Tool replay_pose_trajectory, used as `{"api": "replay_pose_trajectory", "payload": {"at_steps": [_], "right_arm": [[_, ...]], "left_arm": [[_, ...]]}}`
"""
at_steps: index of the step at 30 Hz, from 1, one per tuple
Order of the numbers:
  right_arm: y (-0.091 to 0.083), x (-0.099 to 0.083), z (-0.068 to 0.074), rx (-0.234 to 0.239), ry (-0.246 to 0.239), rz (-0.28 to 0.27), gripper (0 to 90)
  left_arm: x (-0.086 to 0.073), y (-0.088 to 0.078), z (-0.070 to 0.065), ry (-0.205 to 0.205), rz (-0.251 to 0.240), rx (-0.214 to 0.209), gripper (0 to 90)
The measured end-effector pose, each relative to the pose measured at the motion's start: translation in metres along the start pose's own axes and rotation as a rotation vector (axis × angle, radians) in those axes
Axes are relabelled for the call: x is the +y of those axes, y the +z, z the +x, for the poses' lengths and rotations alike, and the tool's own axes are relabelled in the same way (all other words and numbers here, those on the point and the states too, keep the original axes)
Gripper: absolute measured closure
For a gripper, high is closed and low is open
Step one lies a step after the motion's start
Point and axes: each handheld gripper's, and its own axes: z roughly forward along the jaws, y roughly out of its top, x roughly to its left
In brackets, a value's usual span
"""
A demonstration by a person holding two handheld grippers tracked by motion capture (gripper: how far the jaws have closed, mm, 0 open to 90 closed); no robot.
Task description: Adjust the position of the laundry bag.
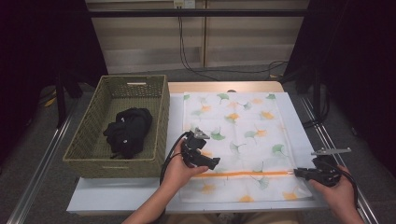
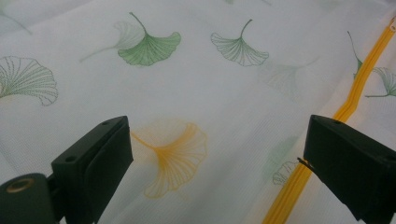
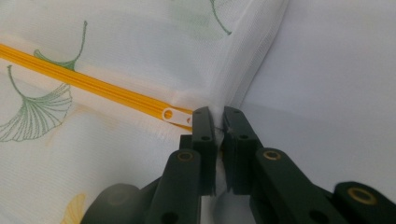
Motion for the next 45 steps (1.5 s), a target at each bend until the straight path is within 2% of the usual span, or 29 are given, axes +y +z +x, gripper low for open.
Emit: {"api": "replay_pose_trajectory", "payload": {"at_steps": [1,4,5,6,7,8,9,12,14,15,24,31,36,37,40,43,44,45], "right_arm": [[0.000,0.000,-0.002,0.014,0.018,-0.007,85.1],[-0.001,0.000,-0.004,0.028,0.019,-0.011,85.3],[-0.002,0.000,-0.005,0.044,0.029,-0.015,85.5],[-0.003,0.001,-0.006,0.059,0.035,-0.022,85.5],[-0.004,0.001,-0.008,0.078,0.050,-0.031,85.6],[-0.007,0.002,-0.012,0.101,0.062,-0.061,85.6],[-0.007,0.002,-0.012,0.101,0.062,-0.061,85.6],[-0.014,0.006,-0.014,0.151,0.075,-0.087,85.8],[-0.015,0.007,-0.014,0.160,0.075,-0.092,85.8],[-0.016,0.009,-0.013,0.161,0.074,-0.096,85.8],[-0.016,0.023,0.000,0.169,0.022,-0.085,85.8],[-0.020,0.038,0.007,0.180,0.005,-0.113,85.9],[-0.019,0.047,0.011,0.192,-0.011,-0.122,85.8],[-0.018,0.048,0.012,0.189,-0.019,-0.121,85.8],[-0.016,0.052,0.014,0.195,-0.031,-0.123,85.8],[-0.014,0.055,0.016,0.206,-0.035,-0.126,85.8],[-0.011,0.057,0.017,0.204,-0.046,-0.122,85.8],[-0.011,0.057,0.017,0.204,-0.046,-0.122,85.8]], "left_arm": [[0.000,0.001,0.000,0.000,-0.010,-0.005,7.6],[0.000,0.001,-0.001,-0.015,-0.026,-0.005,7.6],[0.000,0.000,0.000,-0.005,-0.020,-0.010,7.6],[0.000,0.000,0.000,-0.016,-0.031,-0.005,7.6],[0.001,-0.001,0.001,-0.011,-0.019,-0.002,7.6],[0.001,-0.001,0.001,-0.013,-0.022,-0.002,7.6],[0.001,-0.001,0.001,-0.011,-0.020,-0.002,7.6],[0.000,0.000,0.001,-0.005,-0.014,-0.005,7.6],[0.001,0.001,-0.001,-0.017,-0.015,-0.005,7.6],[0.001,0.001,-0.001,-0.002,-0.009,-0.009,7.6],[0.001,0.003,-0.002,-0.015,-0.013,-0.019,7.6],[0.002,0.002,-0.003,-0.020,-0.014,-0.022,7.6],[0.005,0.002,-0.004,-0.008,-0.007,-0.033,7.6],[0.005,0.003,-0.005,-0.016,-0.024,-0.044,7.5],[0.008,0.004,-0.007,-0.018,-0.020,-0.054,7.6],[0.010,0.005,-0.009,0.003,-0.009,-0.075,7.6],[0.011,0.006,-0.011,-0.018,-0.013,-0.078,7.5],[0.011,0.007,-0.011,-0.009,-0.006,-0.087,7.5]]}}
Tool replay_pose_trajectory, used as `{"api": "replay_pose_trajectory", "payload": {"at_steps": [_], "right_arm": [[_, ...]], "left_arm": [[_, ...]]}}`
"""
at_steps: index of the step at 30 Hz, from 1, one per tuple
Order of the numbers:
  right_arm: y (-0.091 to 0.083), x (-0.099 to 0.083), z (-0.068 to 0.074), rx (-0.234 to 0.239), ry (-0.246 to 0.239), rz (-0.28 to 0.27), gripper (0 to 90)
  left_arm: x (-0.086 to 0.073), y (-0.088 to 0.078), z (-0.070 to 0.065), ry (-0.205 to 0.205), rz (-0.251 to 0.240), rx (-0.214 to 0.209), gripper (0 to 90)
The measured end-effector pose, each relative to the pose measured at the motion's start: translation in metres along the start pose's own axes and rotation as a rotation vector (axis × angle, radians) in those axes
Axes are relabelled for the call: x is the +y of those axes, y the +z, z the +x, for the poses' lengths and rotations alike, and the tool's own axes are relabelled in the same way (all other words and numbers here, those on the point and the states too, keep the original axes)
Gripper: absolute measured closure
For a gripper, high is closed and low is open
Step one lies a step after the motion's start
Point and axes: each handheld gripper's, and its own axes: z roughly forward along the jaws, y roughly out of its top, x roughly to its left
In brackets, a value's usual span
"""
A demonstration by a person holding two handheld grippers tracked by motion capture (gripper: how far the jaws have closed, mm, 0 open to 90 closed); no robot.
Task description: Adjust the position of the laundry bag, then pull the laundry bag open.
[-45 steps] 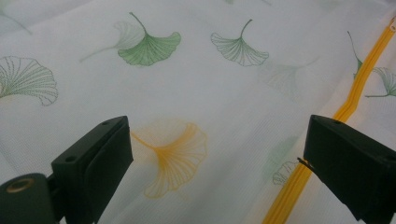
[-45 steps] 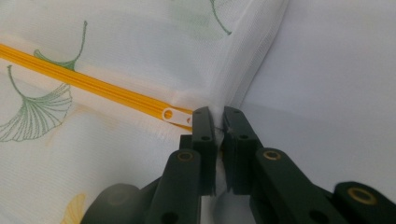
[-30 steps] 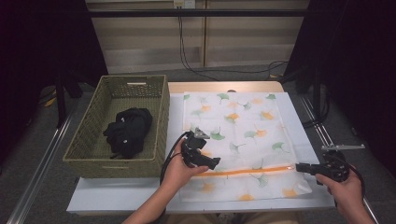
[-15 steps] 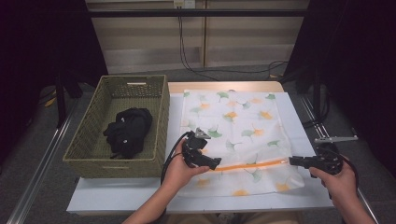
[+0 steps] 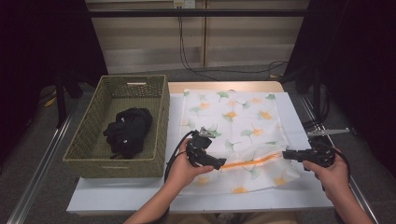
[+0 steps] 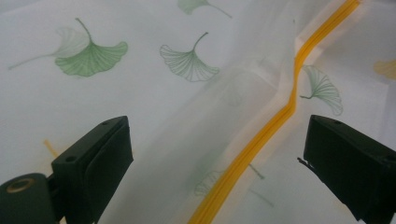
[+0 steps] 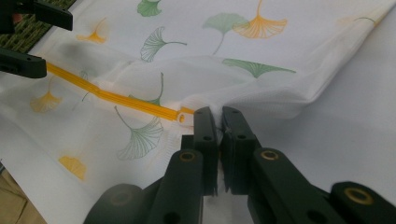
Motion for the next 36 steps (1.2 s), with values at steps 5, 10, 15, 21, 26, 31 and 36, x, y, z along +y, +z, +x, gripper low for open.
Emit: {"api": "replay_pose_trajectory", "payload": {"at_steps": [5,10,15,21,26,31,36], "right_arm": [[0.004,0.002,0.002,0.009,-0.006,0.005,85.7],[0.005,0.004,0.002,0.021,-0.016,0.002,85.8],[0.006,0.005,0.003,0.030,-0.018,0.001,85.8],[0.006,0.005,0.003,0.039,-0.024,-0.006,85.8],[0.006,0.006,0.003,0.048,-0.021,-0.010,85.7],[0.007,0.007,0.004,0.055,-0.030,-0.008,85.8],[0.009,0.008,0.006,0.061,-0.041,-0.010,85.8]], "left_arm": [[0.000,0.001,-0.001,0.002,0.017,-0.006,7.5],[0.003,-0.001,-0.001,-0.011,0.005,-0.012,7.5],[0.008,-0.001,-0.006,-0.014,-0.002,-0.020,7.5],[0.013,0.005,-0.012,-0.021,-0.013,-0.059,7.5],[0.020,0.012,-0.019,-0.011,-0.007,-0.086,7.6],[0.025,0.021,-0.024,-0.003,0.004,-0.113,8.0],[0.029,0.027,-0.031,0.005,0.002,-0.140,10.9]]}}
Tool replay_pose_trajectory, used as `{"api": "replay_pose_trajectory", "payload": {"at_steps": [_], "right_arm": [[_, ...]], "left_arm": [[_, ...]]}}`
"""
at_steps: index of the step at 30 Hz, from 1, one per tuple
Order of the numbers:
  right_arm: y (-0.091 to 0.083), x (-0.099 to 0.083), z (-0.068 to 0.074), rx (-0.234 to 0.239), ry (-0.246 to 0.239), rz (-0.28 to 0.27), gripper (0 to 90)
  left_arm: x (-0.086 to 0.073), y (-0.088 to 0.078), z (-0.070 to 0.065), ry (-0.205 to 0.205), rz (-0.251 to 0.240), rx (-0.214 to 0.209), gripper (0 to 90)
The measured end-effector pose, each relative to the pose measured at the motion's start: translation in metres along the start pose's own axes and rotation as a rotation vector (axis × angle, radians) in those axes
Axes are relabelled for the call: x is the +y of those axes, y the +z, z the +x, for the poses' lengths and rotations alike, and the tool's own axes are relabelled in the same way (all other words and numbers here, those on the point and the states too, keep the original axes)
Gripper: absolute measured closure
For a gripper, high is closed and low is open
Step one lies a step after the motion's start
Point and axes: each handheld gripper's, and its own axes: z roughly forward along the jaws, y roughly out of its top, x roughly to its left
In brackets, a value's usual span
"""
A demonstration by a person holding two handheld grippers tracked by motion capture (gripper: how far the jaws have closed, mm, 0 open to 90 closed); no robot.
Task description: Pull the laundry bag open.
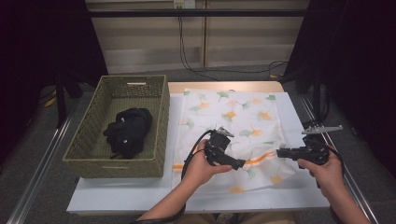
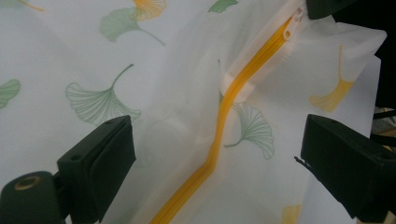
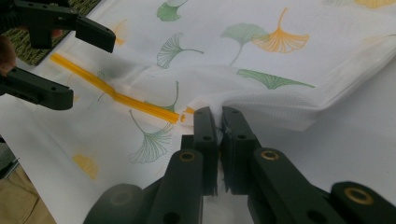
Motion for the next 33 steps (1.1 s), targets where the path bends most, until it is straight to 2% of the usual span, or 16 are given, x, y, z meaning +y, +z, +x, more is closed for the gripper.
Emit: {"api": "replay_pose_trajectory", "payload": {"at_steps": [4,5,8,9,11,14,18,19,20,22,24,27,32,33], "right_arm": [[0.001,0.001,0.000,0.004,0.003,-0.003,85.8],[0.001,0.001,0.001,0.003,0.005,-0.004,85.7],[0.002,0.002,0.001,0.008,0.000,-0.003,85.7],[0.002,0.002,0.002,0.007,0.000,-0.001,85.7],[0.002,0.002,0.002,0.007,-0.002,-0.003,85.7],[0.003,0.003,0.003,0.008,-0.007,-0.005,85.7],[0.004,0.003,0.003,0.012,-0.007,-0.004,85.7],[0.004,0.003,0.002,0.013,-0.013,-0.006,85.7],[0.004,0.004,0.003,0.012,-0.012,-0.007,85.7],[0.005,0.004,0.003,0.012,-0.014,-0.004,85.7],[0.005,0.004,0.004,0.013,-0.012,-0.004,85.7],[0.006,0.004,0.004,0.009,-0.013,-0.006,85.7],[0.007,0.004,0.005,0.017,-0.013,-0.003,85.7],[0.007,0.005,0.005,0.015,-0.016,-0.002,85.7]], "left_arm": [[0.004,0.002,-0.002,0.004,0.000,-0.016,17.8],[0.004,0.003,-0.003,-0.002,-0.016,-0.024,18.3],[0.007,0.004,-0.004,0.036,0.005,-0.034,25.1],[0.007,0.006,-0.005,0.020,-0.023,-0.043,25.7],[0.009,0.008,-0.006,0.033,-0.008,-0.058,30.5],[0.012,0.011,-0.008,0.041,-0.013,-0.056,31.9],[0.014,0.015,-0.010,0.039,-0.050,-0.068,33.2],[0.016,0.016,-0.010,0.050,-0.038,-0.065,34.9],[0.017,0.017,-0.011,0.026,-0.037,-0.083,37.6],[0.020,0.019,-0.012,0.009,-0.032,-0.109,41.8],[0.021,0.021,-0.014,0.010,-0.029,-0.116,48.8],[0.023,0.024,-0.014,-0.002,-0.042,-0.133,52.3],[0.024,0.031,-0.014,0.006,-0.025,-0.146,55.7],[0.024,0.033,-0.015,-0.003,-0.033,-0.152,56.8]]}}
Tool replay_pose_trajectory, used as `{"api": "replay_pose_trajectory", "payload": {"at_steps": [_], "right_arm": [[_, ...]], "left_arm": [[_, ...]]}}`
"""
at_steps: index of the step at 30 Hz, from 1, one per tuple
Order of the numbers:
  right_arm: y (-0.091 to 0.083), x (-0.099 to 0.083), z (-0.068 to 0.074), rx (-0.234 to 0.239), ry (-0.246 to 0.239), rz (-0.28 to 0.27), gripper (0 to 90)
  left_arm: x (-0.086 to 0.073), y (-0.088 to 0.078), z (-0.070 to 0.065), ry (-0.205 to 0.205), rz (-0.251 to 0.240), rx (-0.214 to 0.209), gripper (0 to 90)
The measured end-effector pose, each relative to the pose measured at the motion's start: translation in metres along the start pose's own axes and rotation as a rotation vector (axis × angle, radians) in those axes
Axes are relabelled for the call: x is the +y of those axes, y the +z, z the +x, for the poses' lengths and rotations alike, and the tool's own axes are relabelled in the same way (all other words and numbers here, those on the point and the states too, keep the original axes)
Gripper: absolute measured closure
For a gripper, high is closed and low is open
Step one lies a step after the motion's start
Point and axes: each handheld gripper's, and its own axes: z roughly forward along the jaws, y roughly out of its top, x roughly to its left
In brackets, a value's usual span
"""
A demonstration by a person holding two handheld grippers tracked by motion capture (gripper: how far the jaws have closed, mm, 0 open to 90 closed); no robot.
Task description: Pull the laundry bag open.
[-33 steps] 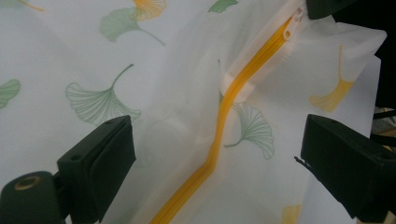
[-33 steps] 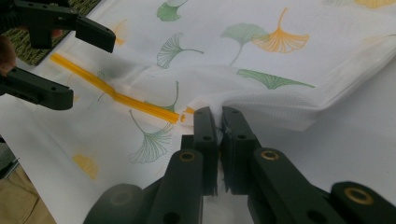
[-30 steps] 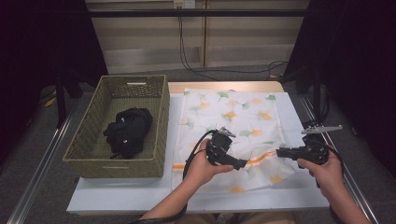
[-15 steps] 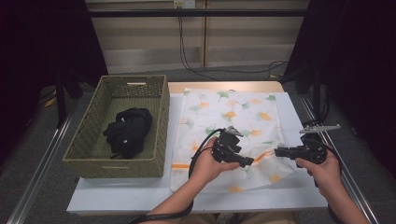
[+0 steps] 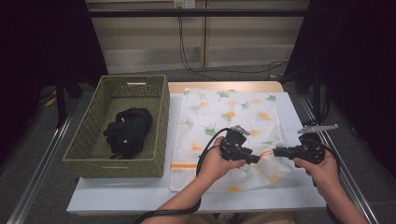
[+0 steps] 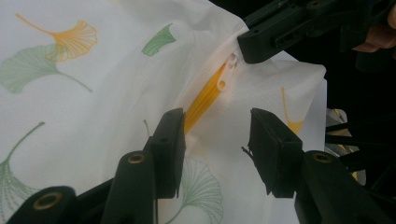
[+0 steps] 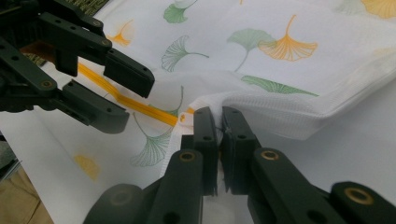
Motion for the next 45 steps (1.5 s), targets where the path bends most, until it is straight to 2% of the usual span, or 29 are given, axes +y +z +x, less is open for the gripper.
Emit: {"api": "replay_pose_trajectory", "payload": {"at_steps": [7,8,12,13,14,18,20,23,25,27,32,34,37,38,39,45], "right_arm": [[0.002,0.001,0.001,0.004,-0.009,-0.003,85.7],[0.003,0.001,0.001,0.002,-0.009,-0.005,85.7],[0.003,0.001,0.002,0.004,-0.010,-0.004,85.7],[0.003,0.002,0.002,0.004,-0.013,-0.006,85.7],[0.003,0.002,0.002,0.004,-0.011,-0.005,85.7],[0.004,0.002,0.003,0.006,-0.017,-0.005,85.7],[0.004,0.002,0.003,0.006,-0.019,-0.006,85.7],[0.005,0.002,0.003,0.004,-0.015,-0.002,85.7],[0.005,0.002,0.003,0.005,-0.015,-0.006,85.7],[0.005,0.002,0.003,0.008,-0.018,-0.007,85.7],[0.005,0.002,0.004,0.003,-0.018,-0.004,85.7],[0.005,0.002,0.005,0.004,-0.017,-0.002,85.7],[0.006,0.002,0.005,0.007,-0.018,-0.004,85.7],[0.006,0.002,0.006,0.004,-0.020,-0.008,85.7],[0.006,0.002,0.006,0.004,-0.020,-0.008,85.7],[0.007,0.002,0.007,0.004,-0.023,-0.007,85.7]], "left_arm": [[0.004,0.008,-0.003,0.019,0.015,-0.023,63.5],[0.005,0.008,-0.003,0.024,0.030,-0.009,63.4],[0.005,0.013,-0.004,0.009,0.025,-0.023,65.0],[0.005,0.014,-0.005,0.009,0.030,-0.012,65.6],[0.005,0.016,-0.004,0.019,0.033,-0.022,66.4],[0.007,0.019,-0.005,0.036,0.046,-0.010,69.6],[0.007,0.020,-0.005,0.022,0.035,-0.023,70.6],[0.008,0.021,-0.005,0.026,0.035,-0.019,72.4],[0.007,0.020,-0.003,0.015,0.045,-0.007,72.2],[0.007,0.020,-0.003,0.000,0.034,-0.015,72.0],[0.007,0.021,-0.003,0.003,0.021,-0.025,73.4],[0.008,0.022,-0.004,0.015,0.034,-0.018,75.5],[0.009,0.023,-0.006,0.006,0.027,-0.018,77.7],[0.009,0.023,-0.006,0.003,0.024,-0.041,79.8],[0.009,0.023,-0.006,0.000,0.014,-0.046,79.8],[0.011,0.025,-0.007,0.008,0.027,-0.027,82.2]]}}
